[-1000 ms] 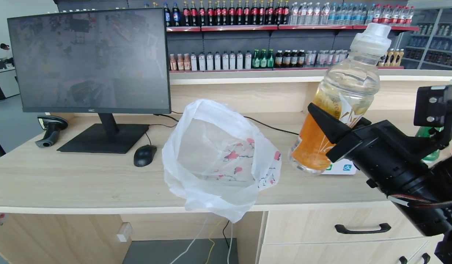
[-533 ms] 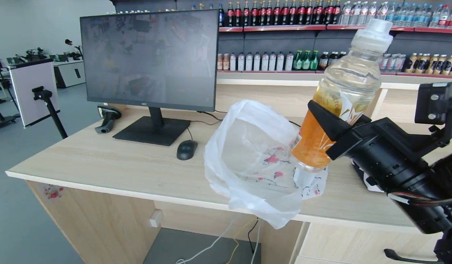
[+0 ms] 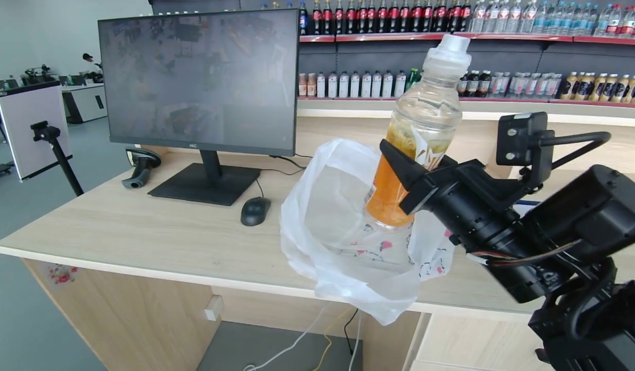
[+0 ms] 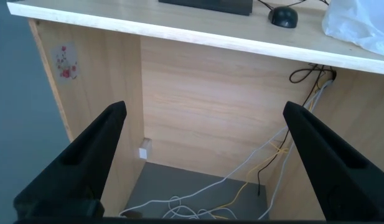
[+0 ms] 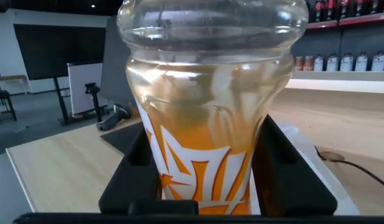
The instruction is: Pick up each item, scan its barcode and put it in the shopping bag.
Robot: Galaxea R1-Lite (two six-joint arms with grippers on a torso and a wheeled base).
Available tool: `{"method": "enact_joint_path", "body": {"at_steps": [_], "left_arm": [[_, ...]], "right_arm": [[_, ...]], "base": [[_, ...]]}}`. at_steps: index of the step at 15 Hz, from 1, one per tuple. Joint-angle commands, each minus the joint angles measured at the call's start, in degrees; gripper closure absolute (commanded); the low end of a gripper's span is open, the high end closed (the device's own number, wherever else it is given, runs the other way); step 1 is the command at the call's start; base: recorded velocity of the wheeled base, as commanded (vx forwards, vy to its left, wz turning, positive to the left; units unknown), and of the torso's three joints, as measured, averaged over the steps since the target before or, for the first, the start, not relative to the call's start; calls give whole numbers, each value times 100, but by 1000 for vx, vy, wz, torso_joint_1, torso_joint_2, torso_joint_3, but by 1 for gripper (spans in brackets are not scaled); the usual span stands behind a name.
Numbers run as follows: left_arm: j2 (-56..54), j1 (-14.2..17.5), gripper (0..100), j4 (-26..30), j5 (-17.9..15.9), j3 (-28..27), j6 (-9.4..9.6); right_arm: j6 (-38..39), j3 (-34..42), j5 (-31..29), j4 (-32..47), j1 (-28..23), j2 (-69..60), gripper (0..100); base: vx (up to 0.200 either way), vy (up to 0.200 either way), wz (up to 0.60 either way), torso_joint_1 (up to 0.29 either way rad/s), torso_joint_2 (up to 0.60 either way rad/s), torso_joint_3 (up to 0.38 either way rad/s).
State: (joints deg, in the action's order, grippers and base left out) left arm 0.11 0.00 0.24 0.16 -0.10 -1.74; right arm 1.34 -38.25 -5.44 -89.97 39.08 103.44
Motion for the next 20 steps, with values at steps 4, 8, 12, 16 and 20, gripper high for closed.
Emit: {"method": "enact_joint_path", "body": {"at_steps": [4, 8, 12, 16, 20], "left_arm": [[-2, 0, 0, 2, 2, 1, -1], [-2, 0, 0, 2, 2, 1, -1], [-2, 0, 0, 2, 2, 1, -1], [-2, 0, 0, 2, 2, 1, -1], [-2, 0, 0, 2, 2, 1, -1]], "right_arm": [[33, -367, 8, -3, 240, 643, 100], [42, -253, 16, -3, 284, 634, 100], [33, 81, 16, -3, 460, 572, 100], [-2, 292, 16, -3, 600, 572, 100], [-2, 363, 16, -3, 776, 854, 100]], "base": [[0, 0, 0, 0, 0, 0], [0, 0, 0, 0, 0, 0], [0, 0, 0, 0, 0, 0], [0, 0, 0, 0, 0, 0], [0, 0, 0, 0, 0, 0]]}}
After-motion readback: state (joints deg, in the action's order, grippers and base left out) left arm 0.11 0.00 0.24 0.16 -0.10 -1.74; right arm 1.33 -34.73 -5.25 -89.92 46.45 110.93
